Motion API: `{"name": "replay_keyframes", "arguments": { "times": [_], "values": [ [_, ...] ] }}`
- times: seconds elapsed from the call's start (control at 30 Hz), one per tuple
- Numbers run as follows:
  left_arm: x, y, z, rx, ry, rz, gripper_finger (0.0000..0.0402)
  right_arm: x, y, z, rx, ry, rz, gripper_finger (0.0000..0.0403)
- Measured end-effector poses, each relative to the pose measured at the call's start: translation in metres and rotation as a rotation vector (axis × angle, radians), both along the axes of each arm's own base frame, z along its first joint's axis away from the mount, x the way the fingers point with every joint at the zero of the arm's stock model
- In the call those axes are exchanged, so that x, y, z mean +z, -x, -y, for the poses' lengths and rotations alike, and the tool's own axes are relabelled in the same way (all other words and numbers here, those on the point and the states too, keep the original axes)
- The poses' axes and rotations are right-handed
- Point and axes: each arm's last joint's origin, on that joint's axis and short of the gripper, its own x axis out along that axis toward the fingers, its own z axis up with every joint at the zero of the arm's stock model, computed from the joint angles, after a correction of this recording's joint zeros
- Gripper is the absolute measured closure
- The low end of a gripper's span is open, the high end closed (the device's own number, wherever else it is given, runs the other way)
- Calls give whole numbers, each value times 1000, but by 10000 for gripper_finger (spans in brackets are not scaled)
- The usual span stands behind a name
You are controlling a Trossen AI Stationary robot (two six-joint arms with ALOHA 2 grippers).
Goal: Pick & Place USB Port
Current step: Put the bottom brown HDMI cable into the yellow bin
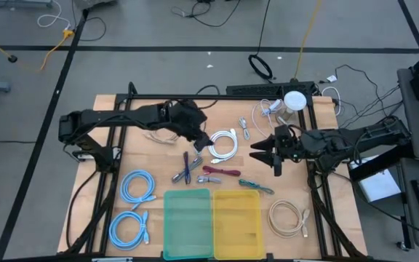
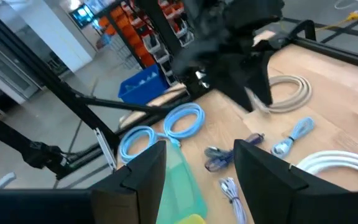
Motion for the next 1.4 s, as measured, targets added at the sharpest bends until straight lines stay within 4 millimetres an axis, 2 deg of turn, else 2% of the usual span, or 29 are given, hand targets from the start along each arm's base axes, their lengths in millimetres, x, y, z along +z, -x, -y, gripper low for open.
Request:
{"name": "replay_keyframes", "arguments": {
  "times": [0.2, 0.33, 0.43, 0.57, 0.73, 0.9, 1.07, 1.23, 1.4],
  "values": [
    [47, -20, 26, -157, -76, 385, 190, 5, -1, -1, 12, 8, 55, 220],
    [70, -26, 48, -218, -115, 633, 190, 9, -2, -4, 133, -17, 91, 220],
    [80, -26, 60, -221, -45, 720, 190, 7, 0, -11, 257, -55, 60, 220],
    [82, -24, 69, -314, 59, 714, 190, -10, 9, -26, 348, -148, -135, 223],
    [73, -20, 73, -473, 161, 593, 190, -43, 29, -49, 376, -290, -549, 244],
    [62, -18, 81, -523, 193, 483, 190, -68, 39, -91, 477, -366, -849, 260],
    [54, -16, 88, -533, 149, 422, 190, -98, 43, -134, 543, -382, -1092, 252],
    [49, -16, 88, -510, 106, 376, 190, -124, 40, -162, 524, -317, -1128, 227],
    [45, -15, 87, -488, 90, 338, 190, -150, 36, -177, 501, -178, -1137, 205]
  ]
}}
